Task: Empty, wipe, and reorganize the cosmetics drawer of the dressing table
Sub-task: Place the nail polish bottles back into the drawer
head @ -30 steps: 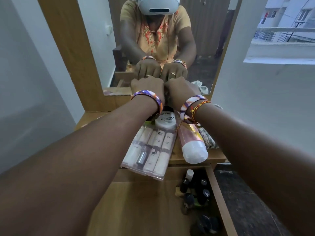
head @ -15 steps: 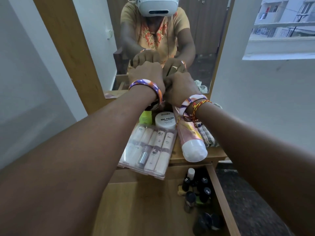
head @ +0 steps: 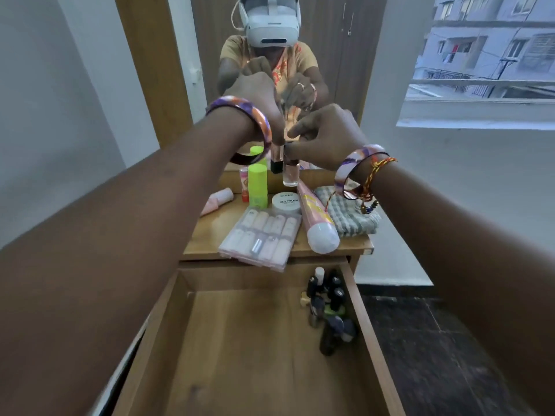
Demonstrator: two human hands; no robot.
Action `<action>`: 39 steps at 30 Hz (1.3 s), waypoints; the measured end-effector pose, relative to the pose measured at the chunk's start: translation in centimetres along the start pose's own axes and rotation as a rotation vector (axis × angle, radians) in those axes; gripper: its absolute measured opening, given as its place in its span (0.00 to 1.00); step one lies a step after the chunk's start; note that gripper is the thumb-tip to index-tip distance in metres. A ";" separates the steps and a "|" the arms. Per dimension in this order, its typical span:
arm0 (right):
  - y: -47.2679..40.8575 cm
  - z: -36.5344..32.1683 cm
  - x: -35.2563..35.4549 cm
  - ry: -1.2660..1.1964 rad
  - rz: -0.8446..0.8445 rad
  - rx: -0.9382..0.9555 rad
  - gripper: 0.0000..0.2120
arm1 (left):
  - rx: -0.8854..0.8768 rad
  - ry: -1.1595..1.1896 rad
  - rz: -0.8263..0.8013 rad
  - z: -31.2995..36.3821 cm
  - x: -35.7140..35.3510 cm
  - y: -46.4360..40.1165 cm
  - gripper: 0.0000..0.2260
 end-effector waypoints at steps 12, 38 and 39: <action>14.9 0.1 -6.4 0.283 -0.742 -0.108 0.11 | -0.057 0.328 -0.402 0.5 -16.0 10.2 0.12; 20.8 5.8 -11.9 0.464 -0.688 -0.232 0.08 | -0.093 0.486 -0.205 4.3 -24.5 15.1 0.20; 20.8 5.7 -11.8 0.462 -0.693 -0.230 0.08 | -0.090 0.478 -0.212 4.3 -24.6 15.1 0.20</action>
Point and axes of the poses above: each hand's wrist, its own y-axis away from the middle knuckle, its own x-axis out of the back of the hand, z = x × y, the point moved 6 cm from there along -y, towards the middle knuckle, and after that the axes turned 11 degrees about -z, right-handed, at the moved point
